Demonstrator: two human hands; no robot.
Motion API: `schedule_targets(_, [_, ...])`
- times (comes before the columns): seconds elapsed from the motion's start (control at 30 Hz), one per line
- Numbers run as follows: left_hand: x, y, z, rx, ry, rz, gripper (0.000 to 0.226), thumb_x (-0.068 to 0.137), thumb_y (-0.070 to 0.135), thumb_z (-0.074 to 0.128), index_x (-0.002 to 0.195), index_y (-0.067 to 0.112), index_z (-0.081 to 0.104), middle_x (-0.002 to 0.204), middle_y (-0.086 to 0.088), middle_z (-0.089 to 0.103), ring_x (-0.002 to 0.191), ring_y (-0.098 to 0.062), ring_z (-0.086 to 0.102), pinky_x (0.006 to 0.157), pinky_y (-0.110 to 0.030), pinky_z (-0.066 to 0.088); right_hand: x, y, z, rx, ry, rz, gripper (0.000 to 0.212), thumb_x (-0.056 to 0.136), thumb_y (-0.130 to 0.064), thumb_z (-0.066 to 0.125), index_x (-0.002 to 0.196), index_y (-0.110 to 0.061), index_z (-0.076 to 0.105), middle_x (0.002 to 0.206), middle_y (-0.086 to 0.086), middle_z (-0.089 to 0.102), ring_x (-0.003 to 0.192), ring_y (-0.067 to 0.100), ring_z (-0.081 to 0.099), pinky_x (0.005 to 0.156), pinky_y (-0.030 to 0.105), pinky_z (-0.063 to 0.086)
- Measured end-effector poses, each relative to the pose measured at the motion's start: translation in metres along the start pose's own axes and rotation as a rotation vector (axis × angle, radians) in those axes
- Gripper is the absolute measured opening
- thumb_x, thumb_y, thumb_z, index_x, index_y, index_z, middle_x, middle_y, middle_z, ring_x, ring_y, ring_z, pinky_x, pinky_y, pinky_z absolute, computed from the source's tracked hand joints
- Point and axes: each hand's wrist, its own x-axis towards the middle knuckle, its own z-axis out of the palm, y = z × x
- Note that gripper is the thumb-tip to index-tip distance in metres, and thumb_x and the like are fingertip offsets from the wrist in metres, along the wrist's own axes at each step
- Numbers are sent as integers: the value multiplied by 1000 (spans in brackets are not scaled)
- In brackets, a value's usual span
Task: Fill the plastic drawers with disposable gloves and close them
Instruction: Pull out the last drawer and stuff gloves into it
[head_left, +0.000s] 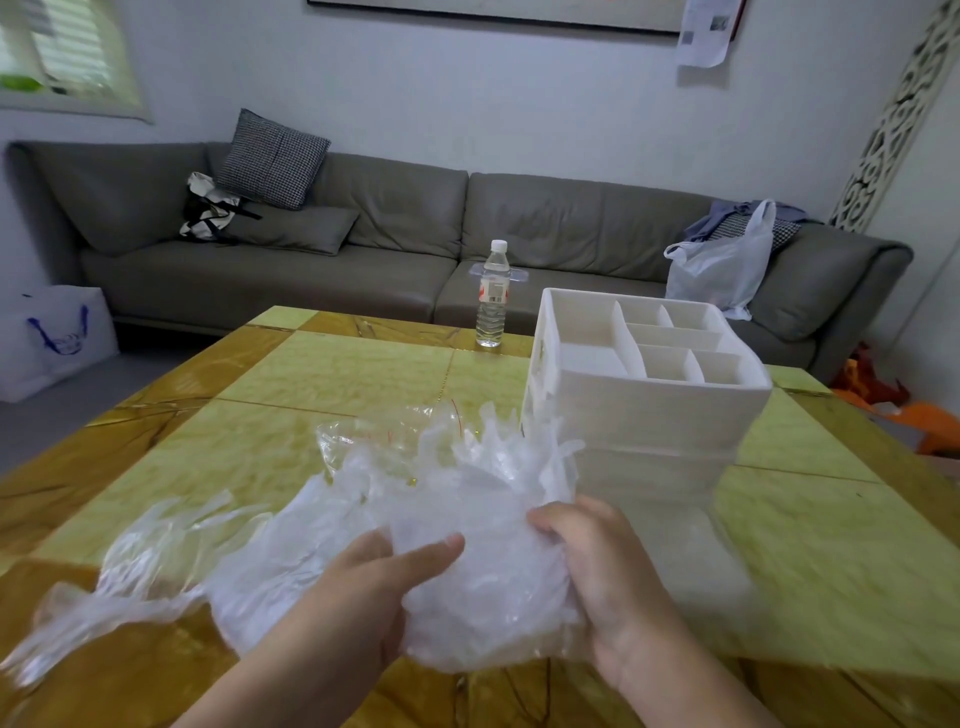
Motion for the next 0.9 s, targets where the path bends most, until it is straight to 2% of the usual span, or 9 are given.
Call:
schedule_targets(0.13, [8,-7,-7,73,-50,67,34,72,-5,77,106,0,77,104,-28,76,93,-43,76,80,-46,60,1,1,1,-37,-37,133,45,57,-32,73,93,-5,71,94,29,66,93,56,70,77,51,50])
schedule_targets(0.2, [7,-7,-8,189,-46,135,31,67,2,68,95,9,81,96,-23,78,87,-37,77,73,-40,59,-1,-5,-3,-131,-95,144,57,60,-39,81,102,-1,73,105,26,76,96,46,75,83,50,56])
schedule_targets(0.3, [1,-2,-6,381,-29,221,30,84,-8,68,83,17,82,83,-10,80,76,-20,78,60,-25,56,-6,-14,-8,-240,-160,168,84,56,-54,98,125,-17,69,113,11,80,101,31,78,98,53,60])
schedule_targets(0.4, [2,-3,-7,579,-30,288,28,92,-5,67,99,20,79,91,-2,81,87,-16,78,75,-38,63,-5,-11,-3,-224,-9,112,60,70,-48,97,109,-9,75,105,16,79,96,36,78,96,58,60])
schedule_targets(0.5, [1,-2,-9,557,-39,266,29,87,-3,72,101,21,79,94,-3,81,90,-20,78,84,-42,63,-2,-6,4,-117,66,13,17,84,-14,84,96,-1,81,94,24,79,89,43,78,89,68,59])
schedule_targets(0.6, [-2,1,-3,271,-118,157,25,81,9,83,103,21,82,102,-12,80,98,-29,77,83,-40,61,-5,-7,7,-243,86,-100,6,92,-6,74,94,-5,80,86,14,81,82,34,80,72,47,64])
schedule_targets(0.73, [5,-8,0,137,34,118,12,88,12,75,97,7,83,100,-22,78,90,-37,78,84,-45,60,-8,-5,16,-362,107,-185,28,92,-37,77,87,-10,75,75,4,78,73,21,78,75,52,64])
schedule_targets(0.83, [10,-11,-2,188,262,203,7,90,10,76,86,9,83,87,-20,79,78,-36,78,80,-50,61,-8,-9,14,-138,13,-73,50,80,-55,84,81,-9,64,62,5,65,55,22,63,64,41,50])
schedule_targets(0.9, [11,-10,-4,225,337,262,9,92,17,76,87,14,83,83,-13,80,76,-32,79,79,-51,61,-10,-13,11,-87,-81,58,73,65,-64,92,98,-6,63,75,7,63,65,28,58,66,42,44])
